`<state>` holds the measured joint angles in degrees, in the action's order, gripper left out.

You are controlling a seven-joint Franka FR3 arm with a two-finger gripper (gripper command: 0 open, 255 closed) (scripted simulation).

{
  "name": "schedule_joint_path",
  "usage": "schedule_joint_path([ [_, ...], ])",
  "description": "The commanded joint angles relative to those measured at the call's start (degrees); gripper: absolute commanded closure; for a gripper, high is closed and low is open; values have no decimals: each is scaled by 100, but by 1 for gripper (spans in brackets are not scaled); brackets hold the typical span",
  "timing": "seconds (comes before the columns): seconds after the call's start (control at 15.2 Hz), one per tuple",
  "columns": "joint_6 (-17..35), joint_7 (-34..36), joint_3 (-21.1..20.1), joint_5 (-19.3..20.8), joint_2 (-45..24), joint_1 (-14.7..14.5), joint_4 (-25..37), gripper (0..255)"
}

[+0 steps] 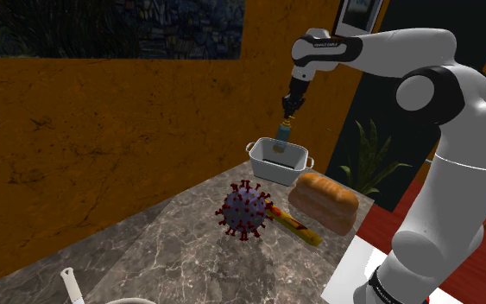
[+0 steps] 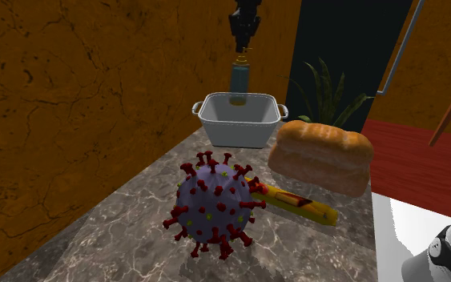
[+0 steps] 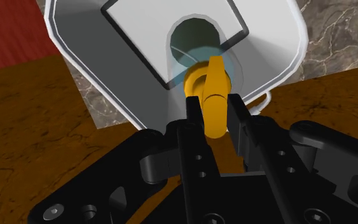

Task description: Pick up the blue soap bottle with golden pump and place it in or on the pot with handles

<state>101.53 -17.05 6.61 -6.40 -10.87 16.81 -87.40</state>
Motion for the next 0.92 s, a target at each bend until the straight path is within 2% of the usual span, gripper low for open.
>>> schedule_joint_path([
  [0.0, 137, -3, -4, -3, -9, -7, -124, 255],
  [0.2, 350, -20, -7, -7, -2, -12, -345, 255],
  [0.66, 350, -20, -7, -7, -2, -12, -345, 255],
  [0.73, 350, -20, -7, -7, -1, -12, -345, 0],
  [0.86, 350, -20, -7, -7, -2, -12, -344, 0],
])
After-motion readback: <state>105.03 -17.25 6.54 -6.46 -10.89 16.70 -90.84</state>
